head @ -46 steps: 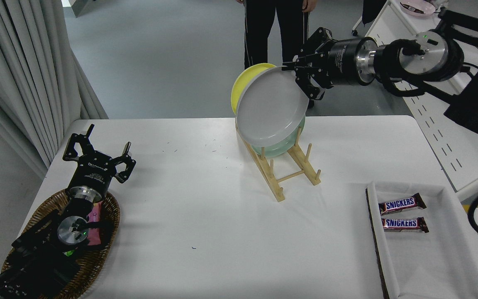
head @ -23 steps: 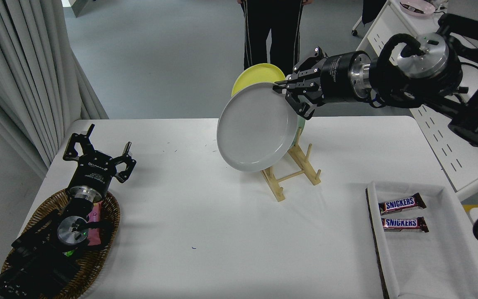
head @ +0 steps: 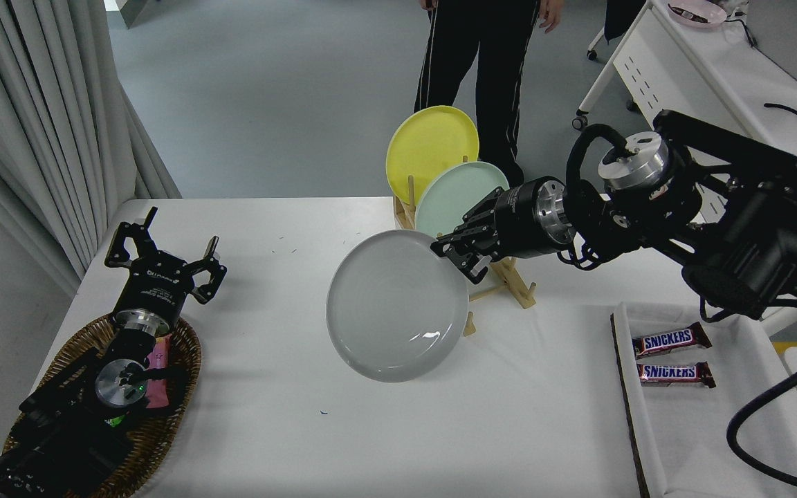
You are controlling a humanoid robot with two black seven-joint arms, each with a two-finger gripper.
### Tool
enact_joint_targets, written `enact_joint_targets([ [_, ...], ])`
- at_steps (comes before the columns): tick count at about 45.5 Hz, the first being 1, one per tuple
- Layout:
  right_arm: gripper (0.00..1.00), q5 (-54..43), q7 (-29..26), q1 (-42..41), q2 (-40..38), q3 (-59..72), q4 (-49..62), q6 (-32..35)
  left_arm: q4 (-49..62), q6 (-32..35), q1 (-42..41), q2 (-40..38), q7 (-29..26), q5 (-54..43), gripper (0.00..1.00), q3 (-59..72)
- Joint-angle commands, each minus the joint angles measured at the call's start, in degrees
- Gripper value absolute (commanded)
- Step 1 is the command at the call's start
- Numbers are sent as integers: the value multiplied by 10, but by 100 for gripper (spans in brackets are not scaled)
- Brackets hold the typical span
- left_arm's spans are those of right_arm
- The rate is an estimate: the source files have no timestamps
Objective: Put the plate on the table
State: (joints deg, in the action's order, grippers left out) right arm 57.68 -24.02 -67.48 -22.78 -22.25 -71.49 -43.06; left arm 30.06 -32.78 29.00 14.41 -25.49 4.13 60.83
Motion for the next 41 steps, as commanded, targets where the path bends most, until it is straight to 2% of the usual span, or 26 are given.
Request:
enact_joint_targets([
  [1, 0, 28, 0, 72, 19, -38, 32, -19, 0, 0, 0, 0, 0, 0, 100, 0],
  [15, 0, 31, 0, 90, 67, -32, 102, -19, 0, 0, 0, 0, 0, 0, 100, 0],
  [25, 0, 23, 0, 97, 128, -31, 199, -19, 0, 0, 0, 0, 0, 0, 100, 0],
  [41, 0, -6, -2, 135, 129, -11, 220, -19, 0, 0, 0, 0, 0, 0, 100, 0],
])
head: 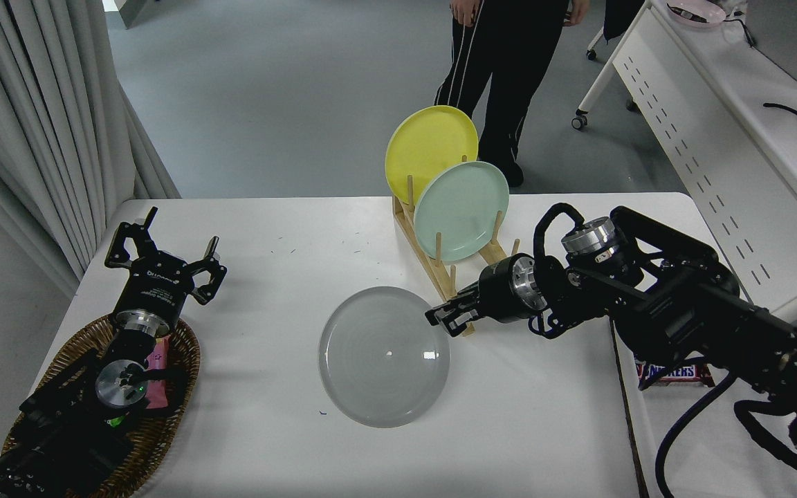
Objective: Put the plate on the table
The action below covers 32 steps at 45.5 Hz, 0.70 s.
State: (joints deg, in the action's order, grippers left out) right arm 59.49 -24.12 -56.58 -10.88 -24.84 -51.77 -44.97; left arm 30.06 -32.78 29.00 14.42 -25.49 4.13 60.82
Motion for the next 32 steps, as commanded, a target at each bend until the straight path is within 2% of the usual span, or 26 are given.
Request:
enact_joint_targets([
  [1, 0, -28, -1, 30, 10, 16, 23, 0, 0, 0, 0, 0, 0, 0, 100, 0],
  [32, 0, -55, -2, 67, 46, 43, 18, 0, 0, 0, 0, 0, 0, 0, 100, 0],
])
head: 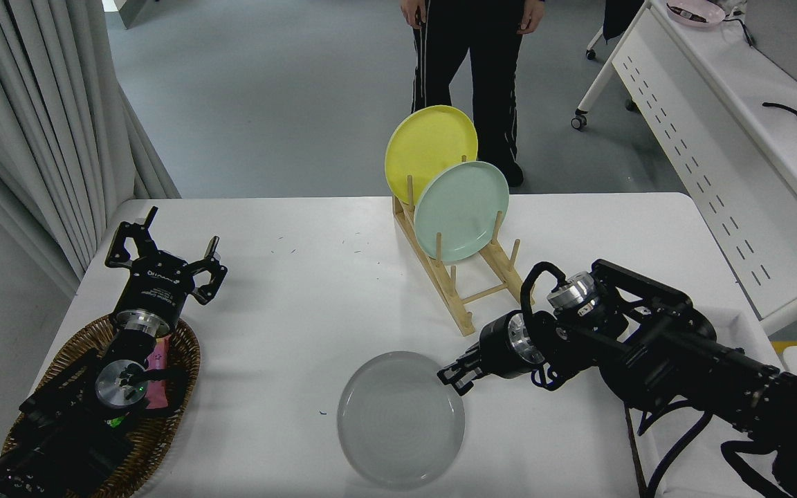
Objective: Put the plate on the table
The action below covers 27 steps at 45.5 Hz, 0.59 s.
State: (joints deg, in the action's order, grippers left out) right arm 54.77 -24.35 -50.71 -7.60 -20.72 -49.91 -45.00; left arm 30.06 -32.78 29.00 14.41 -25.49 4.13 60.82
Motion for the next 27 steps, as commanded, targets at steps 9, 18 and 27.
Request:
enact_joint_targets([
  [9, 0, -15, 0, 10, 15, 3, 4, 0, 0, 0, 0, 0, 0, 0, 100, 0],
  [18, 0, -40, -1, 15, 11, 3, 4, 0, 0, 0, 0, 0, 0, 0, 100, 0],
  [27, 0, -41, -1, 14, 3, 5, 4, 0, 0, 0, 0, 0, 0, 0, 100, 0],
])
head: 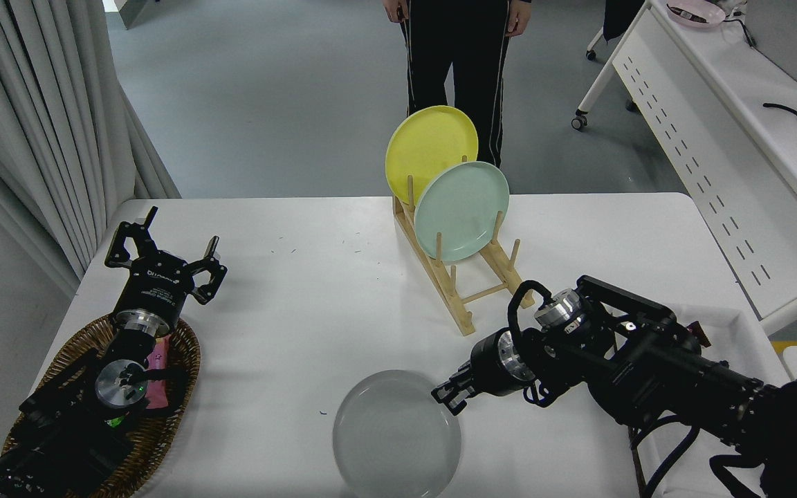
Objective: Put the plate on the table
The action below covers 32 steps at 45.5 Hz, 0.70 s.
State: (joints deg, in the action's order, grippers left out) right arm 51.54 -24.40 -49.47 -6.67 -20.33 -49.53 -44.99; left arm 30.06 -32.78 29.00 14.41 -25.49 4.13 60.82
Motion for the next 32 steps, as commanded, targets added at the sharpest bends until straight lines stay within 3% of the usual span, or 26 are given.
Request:
enact_joint_targets([
  [1, 0, -8, 0, 0, -7, 1, 0, 0, 0, 0, 0, 0, 0, 0, 100, 0],
  [32, 0, -35, -4, 3, -24, 2, 2, 0, 0, 0, 0, 0, 0, 0, 100, 0],
])
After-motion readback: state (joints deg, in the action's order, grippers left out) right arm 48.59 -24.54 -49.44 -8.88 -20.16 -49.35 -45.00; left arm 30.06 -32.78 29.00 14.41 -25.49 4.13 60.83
